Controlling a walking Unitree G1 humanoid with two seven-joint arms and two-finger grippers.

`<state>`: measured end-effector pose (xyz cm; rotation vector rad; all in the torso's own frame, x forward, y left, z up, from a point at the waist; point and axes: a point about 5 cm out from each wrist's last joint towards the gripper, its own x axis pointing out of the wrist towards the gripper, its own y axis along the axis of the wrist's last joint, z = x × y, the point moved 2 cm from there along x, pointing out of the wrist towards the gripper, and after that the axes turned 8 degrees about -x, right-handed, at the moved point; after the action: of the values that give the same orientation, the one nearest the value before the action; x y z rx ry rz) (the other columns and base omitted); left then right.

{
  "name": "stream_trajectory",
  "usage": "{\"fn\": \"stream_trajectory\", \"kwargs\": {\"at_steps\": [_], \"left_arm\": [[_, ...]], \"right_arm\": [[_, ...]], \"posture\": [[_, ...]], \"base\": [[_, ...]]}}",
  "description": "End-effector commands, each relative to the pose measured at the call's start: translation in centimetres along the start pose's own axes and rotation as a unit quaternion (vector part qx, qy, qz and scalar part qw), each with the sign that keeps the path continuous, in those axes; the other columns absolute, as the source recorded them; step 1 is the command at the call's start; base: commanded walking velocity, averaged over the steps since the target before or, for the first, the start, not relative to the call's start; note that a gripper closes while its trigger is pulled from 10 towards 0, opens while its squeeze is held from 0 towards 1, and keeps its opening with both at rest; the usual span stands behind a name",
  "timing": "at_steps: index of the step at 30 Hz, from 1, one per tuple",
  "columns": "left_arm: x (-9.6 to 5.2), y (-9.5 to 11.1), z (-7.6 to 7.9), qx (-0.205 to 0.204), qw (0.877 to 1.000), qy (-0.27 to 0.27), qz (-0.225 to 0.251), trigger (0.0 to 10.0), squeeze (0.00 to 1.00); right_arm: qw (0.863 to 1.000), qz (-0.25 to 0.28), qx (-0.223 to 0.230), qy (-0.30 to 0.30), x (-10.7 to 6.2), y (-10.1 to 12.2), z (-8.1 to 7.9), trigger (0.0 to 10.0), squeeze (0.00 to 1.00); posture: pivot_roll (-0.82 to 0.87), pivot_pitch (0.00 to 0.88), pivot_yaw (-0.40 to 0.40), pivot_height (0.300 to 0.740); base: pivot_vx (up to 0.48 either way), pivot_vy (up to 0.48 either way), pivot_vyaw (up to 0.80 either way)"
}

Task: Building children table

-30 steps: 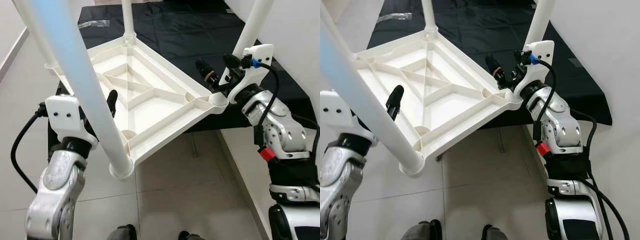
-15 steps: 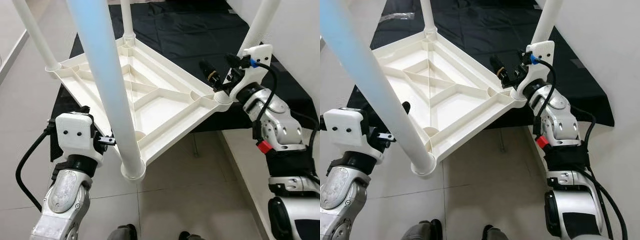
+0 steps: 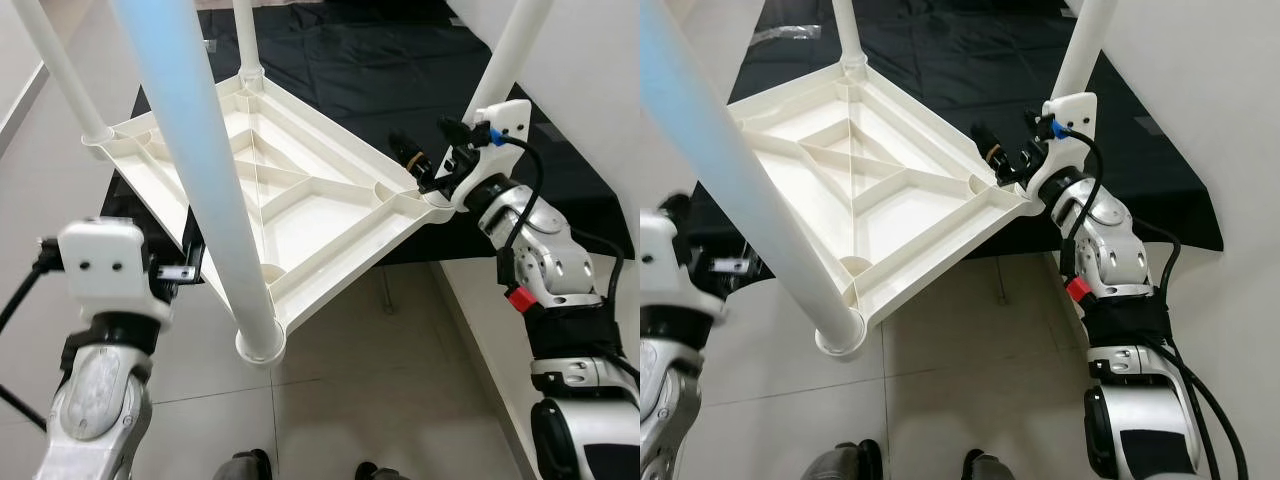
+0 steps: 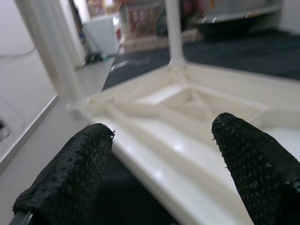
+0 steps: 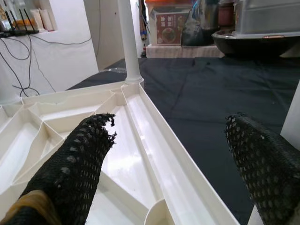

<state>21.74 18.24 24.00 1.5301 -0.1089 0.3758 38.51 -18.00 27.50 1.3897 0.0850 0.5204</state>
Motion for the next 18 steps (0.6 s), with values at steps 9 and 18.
{"fn": "stream_trajectory", "kwargs": {"at_steps": [9,18], "left_arm": [[-3.1,-3.7,-2.5,-0.008,0.992,0.065,-0.111,10.0,0.0],[-5.6,-6.0,-1.3,-0.018,0.984,0.034,-0.173,10.0,0.0]], "right_arm": [[0.999,-0.042,0.017,-0.003,-2.3,-3.3,-0.3,10.0,0.63],[0.995,-0.092,0.028,0.013,-4.4,-6.8,-2.1,10.0,0.45]], "posture": [[0.09,0.207,-0.017,0.74],[0.09,0.203,-0.013,0.74]], "base": [[0.0,0.0,0.0],[0.0,-0.133,0.0]]}}
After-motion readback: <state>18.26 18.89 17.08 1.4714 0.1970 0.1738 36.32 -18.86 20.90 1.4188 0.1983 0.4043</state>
